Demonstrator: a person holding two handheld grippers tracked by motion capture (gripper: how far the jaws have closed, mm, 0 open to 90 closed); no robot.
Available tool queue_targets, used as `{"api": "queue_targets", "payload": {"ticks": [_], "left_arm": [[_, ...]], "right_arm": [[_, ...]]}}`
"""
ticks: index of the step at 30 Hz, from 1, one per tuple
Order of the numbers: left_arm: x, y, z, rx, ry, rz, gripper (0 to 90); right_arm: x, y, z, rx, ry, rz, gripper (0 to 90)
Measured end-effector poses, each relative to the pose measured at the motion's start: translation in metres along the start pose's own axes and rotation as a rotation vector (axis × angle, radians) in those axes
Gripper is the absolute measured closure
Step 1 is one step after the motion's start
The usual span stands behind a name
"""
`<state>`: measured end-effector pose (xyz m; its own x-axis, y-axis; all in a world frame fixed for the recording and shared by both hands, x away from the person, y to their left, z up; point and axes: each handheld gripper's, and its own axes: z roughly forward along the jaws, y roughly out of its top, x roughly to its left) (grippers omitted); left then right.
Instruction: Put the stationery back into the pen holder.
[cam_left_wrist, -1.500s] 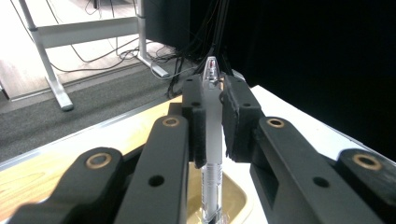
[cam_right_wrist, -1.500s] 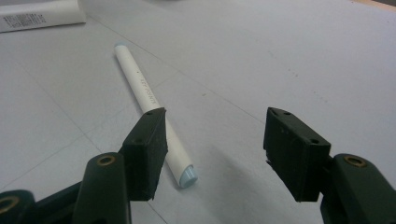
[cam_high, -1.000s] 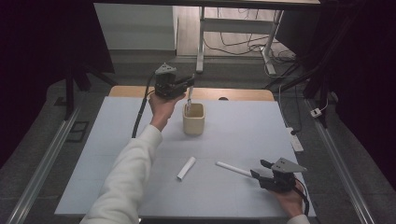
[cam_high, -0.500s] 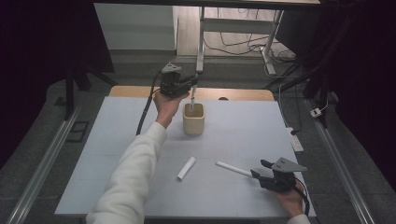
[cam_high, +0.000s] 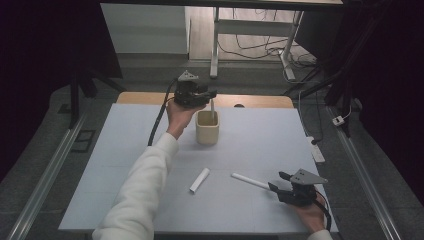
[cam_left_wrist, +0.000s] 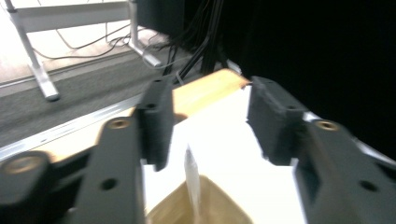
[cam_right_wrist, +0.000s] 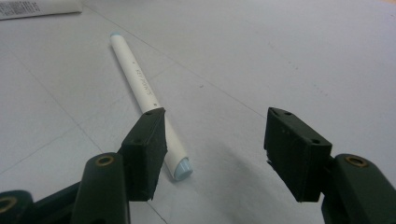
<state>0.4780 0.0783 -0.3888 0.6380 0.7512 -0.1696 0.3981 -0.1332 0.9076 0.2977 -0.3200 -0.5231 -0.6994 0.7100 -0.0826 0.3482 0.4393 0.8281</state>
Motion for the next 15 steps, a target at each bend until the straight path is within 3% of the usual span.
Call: {"api": "queue_targets", "payload": {"ticks": [4, 15], "left_arm": [[0.001, -0.004, -0.002, 0.012, -0.010, -0.001, 40.1], [-0.001, -0.018, -0.021, 0.057, -0.042, 0.036, 40.0]], "right_arm": [[0.000, 0.000, 0.000, 0.001, -0.001, 0.000, 38.7], [0.000, 0.000, 0.000, 0.000, -0.002, -0.003, 38.7]]}}
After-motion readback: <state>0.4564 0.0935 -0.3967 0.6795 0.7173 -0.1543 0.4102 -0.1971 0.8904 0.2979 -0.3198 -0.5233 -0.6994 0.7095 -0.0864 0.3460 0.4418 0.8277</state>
